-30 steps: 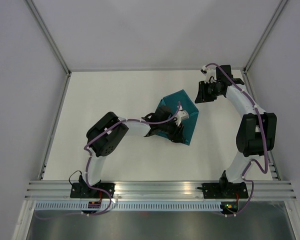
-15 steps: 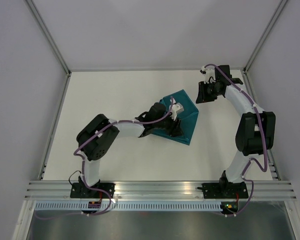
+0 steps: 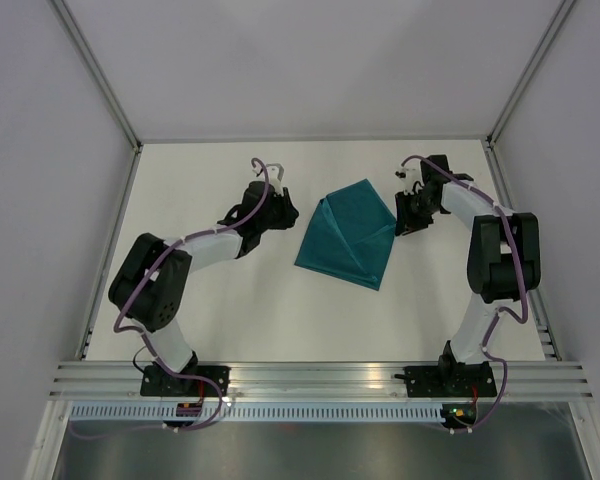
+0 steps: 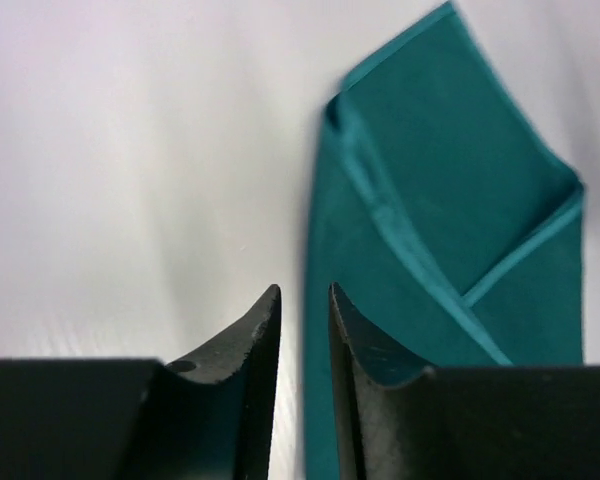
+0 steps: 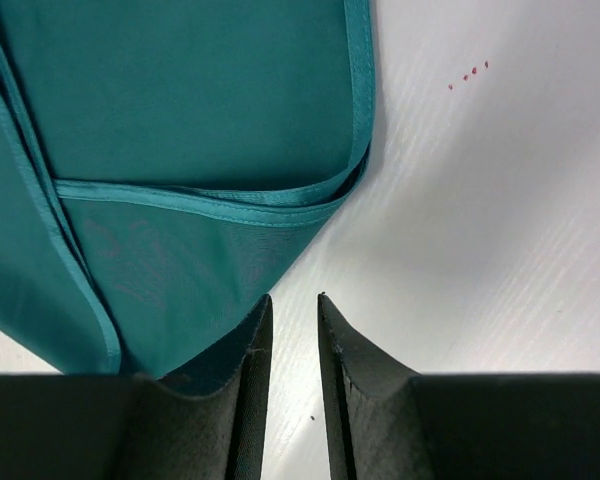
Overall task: Fold the napkin, place the utensils inside, and roll it up
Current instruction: Fold the napkin
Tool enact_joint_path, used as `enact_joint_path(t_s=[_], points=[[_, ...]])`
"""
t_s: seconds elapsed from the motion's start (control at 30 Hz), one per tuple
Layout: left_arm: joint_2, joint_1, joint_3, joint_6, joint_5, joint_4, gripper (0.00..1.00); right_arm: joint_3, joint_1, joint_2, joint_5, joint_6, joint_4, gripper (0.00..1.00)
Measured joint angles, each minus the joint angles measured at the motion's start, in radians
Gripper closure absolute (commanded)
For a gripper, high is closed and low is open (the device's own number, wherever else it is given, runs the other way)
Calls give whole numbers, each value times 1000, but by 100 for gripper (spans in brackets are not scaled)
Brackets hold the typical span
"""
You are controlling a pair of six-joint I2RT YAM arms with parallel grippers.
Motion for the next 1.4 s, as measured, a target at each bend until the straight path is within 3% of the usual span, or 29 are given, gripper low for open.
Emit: enact_joint_path(t_s=[0.3,0.77,1.27,1.4], points=[[92,3,4,-73,-60,-112,82,-14,38,42,54,-6,23,71],[125,-48,-30,-152,-63,-92,88,35,101,106,100,-6,39,71],[72,-79,-158,-246,-116,11,88,151,154,187,102,-5,53,71],[44,-82,-189,-259,-140,7,83,163,161,194,101,-6,56,71]])
